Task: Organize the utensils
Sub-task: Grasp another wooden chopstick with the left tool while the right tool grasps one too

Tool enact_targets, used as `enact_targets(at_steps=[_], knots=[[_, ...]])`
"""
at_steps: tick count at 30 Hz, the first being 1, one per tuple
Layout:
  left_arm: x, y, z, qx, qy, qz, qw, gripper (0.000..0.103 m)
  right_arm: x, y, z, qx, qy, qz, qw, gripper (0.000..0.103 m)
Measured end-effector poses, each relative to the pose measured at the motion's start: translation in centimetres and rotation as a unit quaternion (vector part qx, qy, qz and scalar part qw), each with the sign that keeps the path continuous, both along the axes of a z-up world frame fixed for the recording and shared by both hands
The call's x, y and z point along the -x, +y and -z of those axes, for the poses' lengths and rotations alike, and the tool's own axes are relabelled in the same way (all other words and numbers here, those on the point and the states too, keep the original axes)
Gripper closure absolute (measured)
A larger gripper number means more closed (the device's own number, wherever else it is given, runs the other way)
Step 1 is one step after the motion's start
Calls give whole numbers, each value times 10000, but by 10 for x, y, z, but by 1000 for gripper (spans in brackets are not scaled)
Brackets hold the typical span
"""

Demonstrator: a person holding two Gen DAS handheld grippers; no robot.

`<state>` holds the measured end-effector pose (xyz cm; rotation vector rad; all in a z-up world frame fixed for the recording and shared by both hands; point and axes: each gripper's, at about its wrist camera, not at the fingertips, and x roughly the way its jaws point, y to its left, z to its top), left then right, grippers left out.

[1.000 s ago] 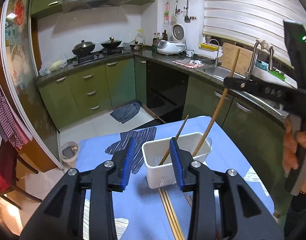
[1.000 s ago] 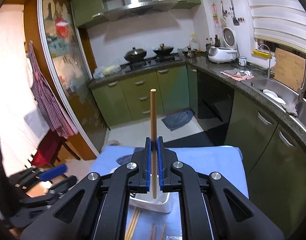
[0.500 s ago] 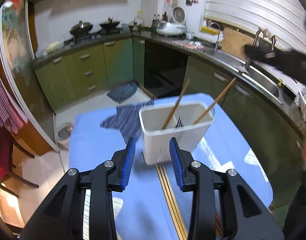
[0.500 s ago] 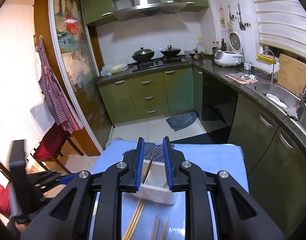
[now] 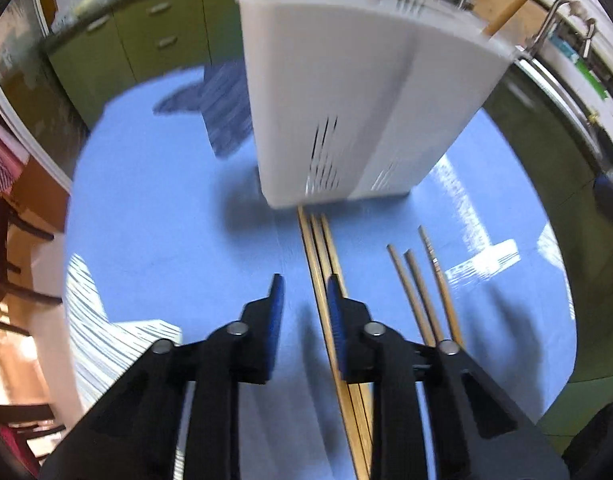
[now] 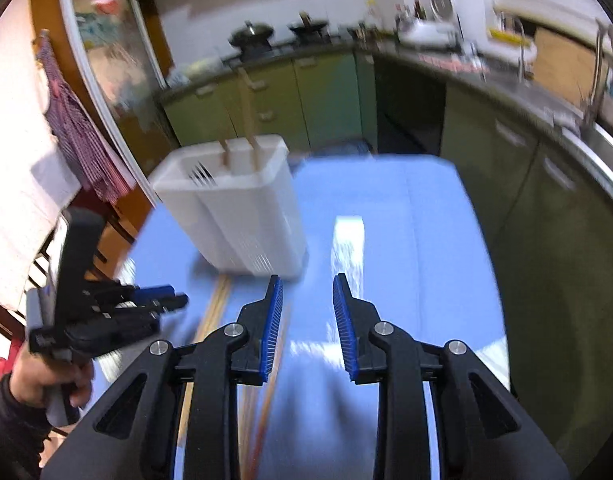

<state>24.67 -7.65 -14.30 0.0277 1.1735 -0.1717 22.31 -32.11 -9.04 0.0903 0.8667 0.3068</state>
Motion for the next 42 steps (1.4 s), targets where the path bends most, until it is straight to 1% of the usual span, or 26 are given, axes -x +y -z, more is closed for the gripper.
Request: enact_targets(at_steps=[4,8,10,12,20,23,26,29,32,38,42], knots=[[-5,-6,14,-105,147,-52,9998,85,-4,-6,39,2,370,26,9993,76],[-9,-8,19,-165,261,-81,9995,90,-7,-11,59,-18,545,28,9985,76],[-11,-9,22,-153,319,-82,9993,90,-9,-9,61,-32,581,11,9983,76],[-13,-11,24,-100,381,-74,9992,90,-12,-4,57,-36,600,1,9982,76],[-17,-18,32,-229,447,-57,9987,91,-16,0,57,-31,673,-27,9977,76],[-18,-23,35,-294,423,-37,9987,95,-18,2,60,-1,718,-46,9974,76],[-18,-17,35,-138,416,-95,9990,97,-19,8,65,65,788,-102,9968,76],[-16,-10,26,-140,241,-123,9995,97,-20,14,70,150,879,-172,9959,76],[-11,-2,12,-72,56,-129,9999,97,-25,22,77,211,1030,-268,9941,76],[13,10,-34,66,-630,-124,9979,97,-38,43,93,318,1425,-488,9881,76],[30,17,-58,137,-978,-83,9951,97,-45,57,102,481,1550,-562,9851,76]])
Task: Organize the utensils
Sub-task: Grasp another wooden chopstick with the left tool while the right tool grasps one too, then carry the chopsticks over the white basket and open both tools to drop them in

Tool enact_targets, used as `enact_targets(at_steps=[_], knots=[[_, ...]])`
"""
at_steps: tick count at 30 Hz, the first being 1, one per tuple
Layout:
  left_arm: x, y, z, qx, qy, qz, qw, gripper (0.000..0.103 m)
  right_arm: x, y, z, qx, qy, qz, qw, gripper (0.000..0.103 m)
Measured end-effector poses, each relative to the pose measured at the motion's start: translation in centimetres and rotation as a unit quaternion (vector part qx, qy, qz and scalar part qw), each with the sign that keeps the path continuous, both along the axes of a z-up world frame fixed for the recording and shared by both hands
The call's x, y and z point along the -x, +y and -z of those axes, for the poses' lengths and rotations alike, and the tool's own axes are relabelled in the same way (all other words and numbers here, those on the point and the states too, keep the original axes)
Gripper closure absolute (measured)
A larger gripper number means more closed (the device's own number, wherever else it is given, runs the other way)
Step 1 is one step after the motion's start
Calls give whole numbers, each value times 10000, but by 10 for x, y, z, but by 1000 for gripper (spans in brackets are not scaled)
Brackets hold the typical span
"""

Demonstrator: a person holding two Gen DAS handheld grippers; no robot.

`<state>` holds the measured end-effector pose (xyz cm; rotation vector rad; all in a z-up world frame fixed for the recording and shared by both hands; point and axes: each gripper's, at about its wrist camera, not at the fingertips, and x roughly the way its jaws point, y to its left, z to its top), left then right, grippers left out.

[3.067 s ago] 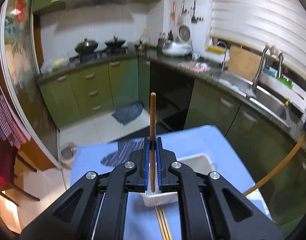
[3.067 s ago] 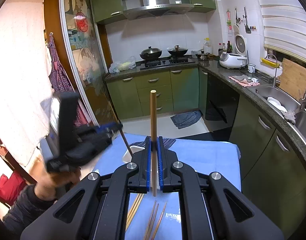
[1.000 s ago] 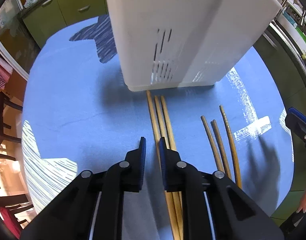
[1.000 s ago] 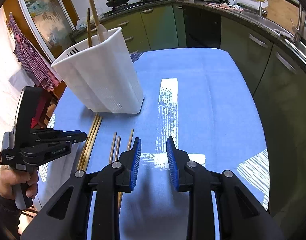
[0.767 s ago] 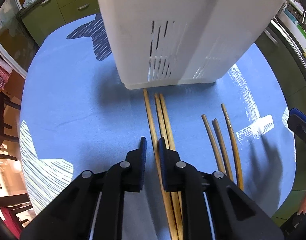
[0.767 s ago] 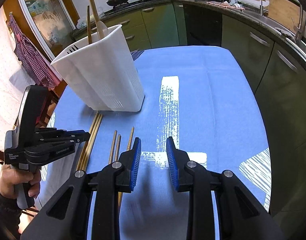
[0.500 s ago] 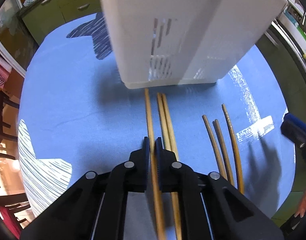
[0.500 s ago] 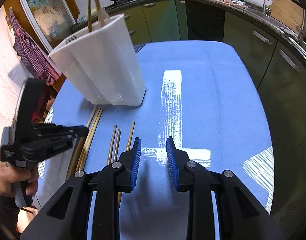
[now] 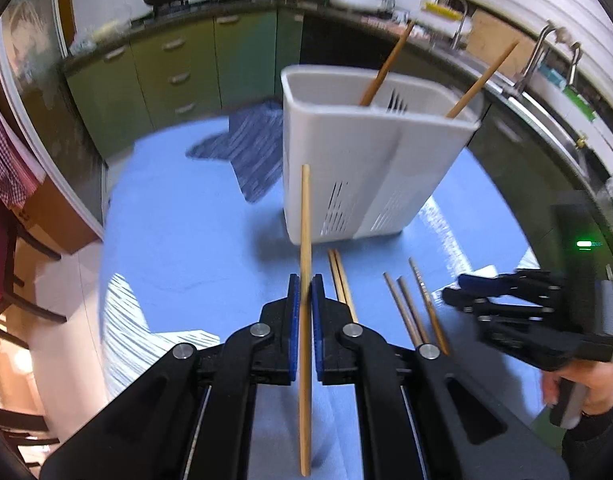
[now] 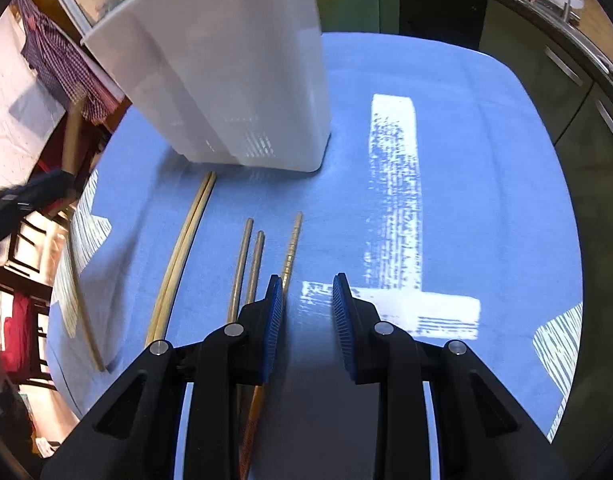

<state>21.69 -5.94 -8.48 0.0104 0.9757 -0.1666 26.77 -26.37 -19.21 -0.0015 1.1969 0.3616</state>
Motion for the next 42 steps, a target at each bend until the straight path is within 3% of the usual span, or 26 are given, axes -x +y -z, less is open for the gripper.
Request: enact_targets(at_steps=[13,17,25,32,42], knots=[[28,13,-20,220,-263,160,9993,97,-15,34,20,597,268,-119,9978,76],[37,14,-29,222,-417,223,9986,97,-15,42,22,757,209,-158,9968,94],[47,11,-35,203,-525,357,9978,97,-14,47,21,582,184,-86,9981,97],[53,14,-40,209,-587,403,9972,97,17,28,-30,167,-482,-71,9987,97],[68,7,-52,137,-810,505,9953,97,80,-7,-108,-351,-1413,-81,9893,97]])
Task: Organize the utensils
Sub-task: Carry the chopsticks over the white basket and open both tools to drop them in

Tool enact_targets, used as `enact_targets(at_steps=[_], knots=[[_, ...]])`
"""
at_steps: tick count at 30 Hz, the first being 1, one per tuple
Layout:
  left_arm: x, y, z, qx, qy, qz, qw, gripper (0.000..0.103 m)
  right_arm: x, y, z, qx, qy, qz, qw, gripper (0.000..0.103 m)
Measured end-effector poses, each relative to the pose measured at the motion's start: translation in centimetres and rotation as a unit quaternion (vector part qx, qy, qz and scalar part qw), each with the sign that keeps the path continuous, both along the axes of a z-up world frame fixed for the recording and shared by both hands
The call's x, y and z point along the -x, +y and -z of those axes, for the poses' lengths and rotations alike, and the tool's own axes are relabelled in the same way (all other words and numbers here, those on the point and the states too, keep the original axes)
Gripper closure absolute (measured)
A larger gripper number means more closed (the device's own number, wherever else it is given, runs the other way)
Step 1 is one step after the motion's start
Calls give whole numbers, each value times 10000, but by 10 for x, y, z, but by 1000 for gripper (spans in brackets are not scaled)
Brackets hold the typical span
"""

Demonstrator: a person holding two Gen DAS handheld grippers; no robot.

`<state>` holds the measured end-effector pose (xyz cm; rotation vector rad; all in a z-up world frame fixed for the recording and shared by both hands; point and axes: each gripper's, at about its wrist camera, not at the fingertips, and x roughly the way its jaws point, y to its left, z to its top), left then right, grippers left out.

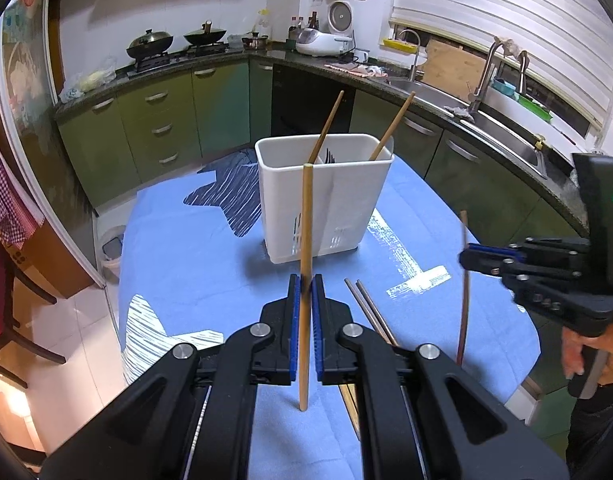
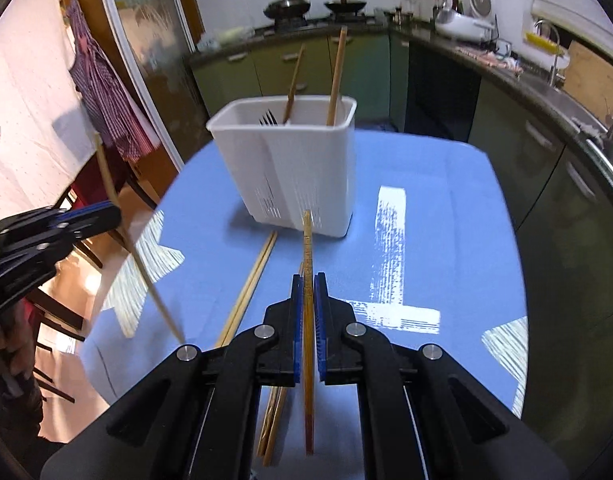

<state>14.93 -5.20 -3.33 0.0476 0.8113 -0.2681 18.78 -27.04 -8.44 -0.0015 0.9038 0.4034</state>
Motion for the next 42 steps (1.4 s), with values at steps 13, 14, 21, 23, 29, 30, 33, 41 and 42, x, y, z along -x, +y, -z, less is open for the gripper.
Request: enact_targets(at_steps=[13,14,21,23,29,30,33,41,42], knots=[[4,-1,-24,-51,-258,-7,9997,97,19,-19,-38,-238,-363,42,9990,97],[4,-1,-27,-50,-289,-17,9996,97,19,-20,-45,-280,-425,42,9987,97],[-6,-1,-66,-25,-580,-36,9983,97,18,-20,-103,-480,-963,-31,9942,97],[-8,-2,-79,-19,-682,-34,9977,97,15,-20,-122,-515,-1087,-68,9927,97],[-19,-9,-127,-23,-1152,-52,9933,97,6,-12,-164,-475,-1331,-169,9898,97],[-23,-10,-136,-13,-1241,-60,9922,97,3,-10,-170,-463,-1361,-179,9895,97],[-31,-14,-154,-5,-1433,-88,9896,97,-4,-7,-185,-458,-1440,-194,9883,97],[-75,-21,-157,105,-1593,-276,9868,97,-30,-1,-207,-533,-1514,-199,9868,97],[-84,-21,-153,119,-1574,-301,9870,97,-33,0,-207,-526,-1508,-202,9870,97]])
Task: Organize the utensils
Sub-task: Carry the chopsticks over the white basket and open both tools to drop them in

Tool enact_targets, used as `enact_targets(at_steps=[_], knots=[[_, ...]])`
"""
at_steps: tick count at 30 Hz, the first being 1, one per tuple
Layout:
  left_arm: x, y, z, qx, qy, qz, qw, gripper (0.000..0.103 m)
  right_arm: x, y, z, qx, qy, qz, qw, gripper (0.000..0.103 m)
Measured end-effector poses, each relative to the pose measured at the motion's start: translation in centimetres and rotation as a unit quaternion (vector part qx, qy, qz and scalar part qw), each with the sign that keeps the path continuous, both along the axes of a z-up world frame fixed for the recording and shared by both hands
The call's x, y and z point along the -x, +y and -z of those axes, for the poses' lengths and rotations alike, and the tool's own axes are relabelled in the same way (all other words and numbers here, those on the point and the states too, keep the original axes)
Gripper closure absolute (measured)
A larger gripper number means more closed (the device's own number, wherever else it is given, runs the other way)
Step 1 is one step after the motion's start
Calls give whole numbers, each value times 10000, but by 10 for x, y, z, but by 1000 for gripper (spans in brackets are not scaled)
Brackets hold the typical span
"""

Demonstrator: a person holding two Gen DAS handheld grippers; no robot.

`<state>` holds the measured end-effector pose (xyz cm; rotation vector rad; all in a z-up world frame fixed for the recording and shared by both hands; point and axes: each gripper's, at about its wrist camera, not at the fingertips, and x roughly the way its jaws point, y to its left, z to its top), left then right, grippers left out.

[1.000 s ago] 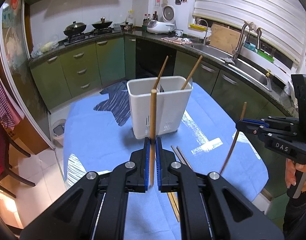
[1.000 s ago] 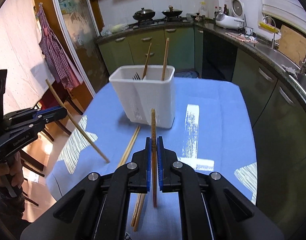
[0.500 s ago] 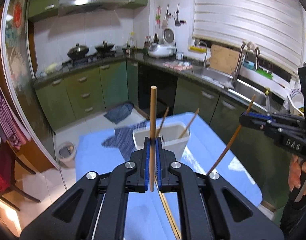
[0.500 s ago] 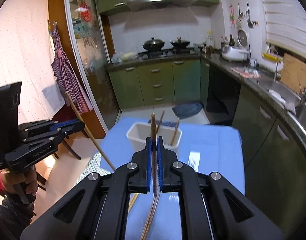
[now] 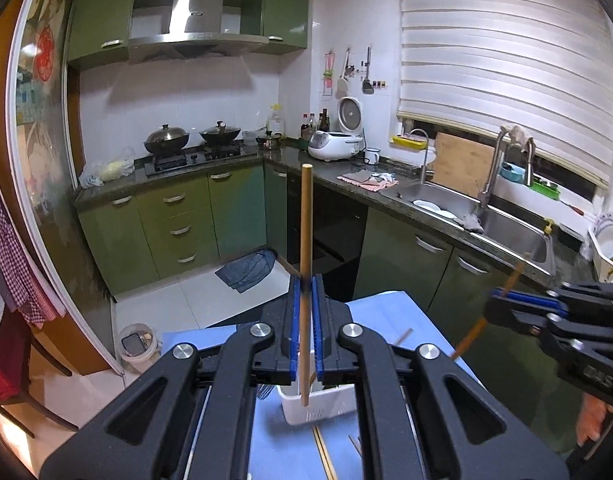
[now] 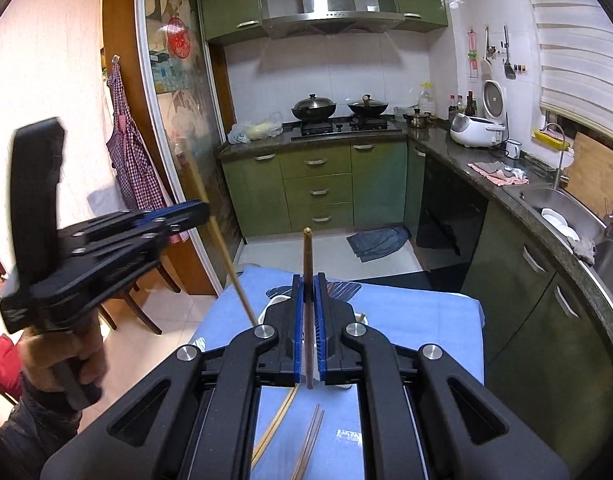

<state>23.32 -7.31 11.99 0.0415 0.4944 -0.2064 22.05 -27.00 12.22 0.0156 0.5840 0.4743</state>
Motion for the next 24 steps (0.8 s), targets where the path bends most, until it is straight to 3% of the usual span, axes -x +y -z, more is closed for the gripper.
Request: enact_targets(at_steps=[7,17,22,24], knots=[[-32,5,24,103,-17,-96,9999,97,-11,4,1,2,16,22,10000,97],[-35,2,77,-135,755,92,9970,96,-27,9,-7,-97,-59,124,9999,97],[-13,9,76,-126,724,137,9972,82,-50,11,-12,-228,-80,235,9994,97],[-5,10,74,-165,678,149,9974,82,-63,11,-10,-260,-58,323,9991,97]])
